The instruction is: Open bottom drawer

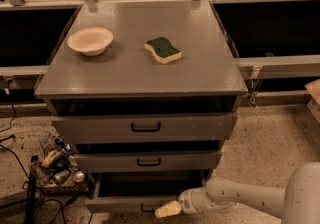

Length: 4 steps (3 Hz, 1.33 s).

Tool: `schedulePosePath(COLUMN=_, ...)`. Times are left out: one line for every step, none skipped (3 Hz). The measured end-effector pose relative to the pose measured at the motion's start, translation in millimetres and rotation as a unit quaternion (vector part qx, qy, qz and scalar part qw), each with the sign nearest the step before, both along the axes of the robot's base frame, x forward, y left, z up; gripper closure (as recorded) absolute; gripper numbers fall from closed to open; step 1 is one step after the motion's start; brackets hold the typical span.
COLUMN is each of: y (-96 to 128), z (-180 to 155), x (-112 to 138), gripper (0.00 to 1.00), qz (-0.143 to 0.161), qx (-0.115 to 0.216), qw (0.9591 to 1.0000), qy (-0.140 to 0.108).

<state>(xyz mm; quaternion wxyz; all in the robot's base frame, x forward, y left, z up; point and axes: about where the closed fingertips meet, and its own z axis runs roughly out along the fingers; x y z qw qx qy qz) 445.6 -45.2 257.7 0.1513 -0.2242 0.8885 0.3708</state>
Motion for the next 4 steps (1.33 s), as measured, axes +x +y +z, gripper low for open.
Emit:
schedulePosePath(y=0.0, z=0.0, x=0.0, gripper=0.0, qz=0.0, qx=0.0, qw=1.0, qy=0.0)
schedulePosePath(y=10.2, z=-9.2, x=36.8, gripper=0.0, qz=-0.036, qx=0.008, qw=0.9988, qy=0.03)
schedulePosePath(y=10.2, z=-9.2, x=36.8, gripper=0.0, qz=-0.036, qx=0.008, qw=0.9988, qy=0.03)
schedulePosePath(y=16.5, z=-11.0, x=30.8, gripper=0.0, qz=-0.018, qx=0.015, qw=0.9989, qy=0.041)
